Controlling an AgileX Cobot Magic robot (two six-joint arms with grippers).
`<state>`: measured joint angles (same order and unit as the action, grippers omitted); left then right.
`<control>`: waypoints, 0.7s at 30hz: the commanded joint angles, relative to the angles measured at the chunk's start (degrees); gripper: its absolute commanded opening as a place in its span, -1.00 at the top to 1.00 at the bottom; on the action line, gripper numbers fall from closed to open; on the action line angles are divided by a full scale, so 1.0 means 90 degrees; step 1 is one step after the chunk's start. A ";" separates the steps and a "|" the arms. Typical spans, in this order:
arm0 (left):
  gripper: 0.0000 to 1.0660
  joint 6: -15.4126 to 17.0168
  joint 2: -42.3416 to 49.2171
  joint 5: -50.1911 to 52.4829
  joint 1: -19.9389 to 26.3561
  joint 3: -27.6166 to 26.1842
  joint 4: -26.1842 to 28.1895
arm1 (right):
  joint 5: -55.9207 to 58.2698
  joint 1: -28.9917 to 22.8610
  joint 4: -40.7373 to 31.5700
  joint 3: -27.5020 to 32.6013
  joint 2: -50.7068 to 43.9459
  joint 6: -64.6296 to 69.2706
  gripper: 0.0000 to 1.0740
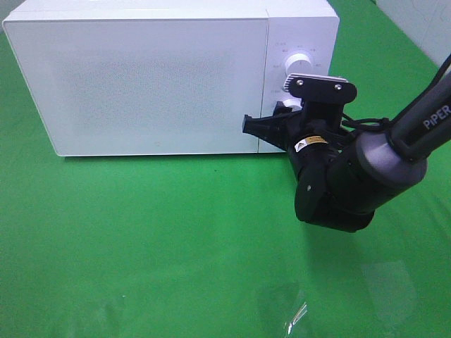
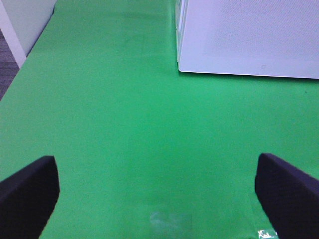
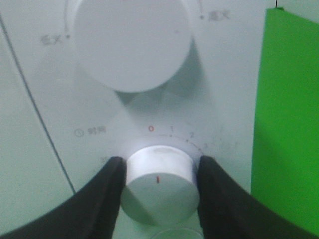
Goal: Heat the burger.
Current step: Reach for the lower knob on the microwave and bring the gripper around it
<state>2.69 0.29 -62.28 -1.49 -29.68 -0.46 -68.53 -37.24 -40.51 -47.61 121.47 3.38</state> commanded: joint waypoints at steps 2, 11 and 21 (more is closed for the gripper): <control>-0.88 0.0000 0.0102 0.0102 0.0019 0.0006 0.0051 | 0.0191 0.0045 0.0337 -0.0134 -0.0013 0.1986 0.97; -0.88 0.0000 0.0102 0.0102 0.0019 0.0006 0.0051 | 0.0153 0.0045 0.1095 -0.0134 -0.0013 0.6532 0.98; -0.88 0.0000 0.0102 0.0102 0.0019 0.0006 0.0051 | -0.0280 0.0064 0.1267 -0.0134 -0.0013 0.9365 1.00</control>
<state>2.69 0.29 -62.28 -1.49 -29.68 -0.46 -69.21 -36.96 -37.53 -46.87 121.75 83.94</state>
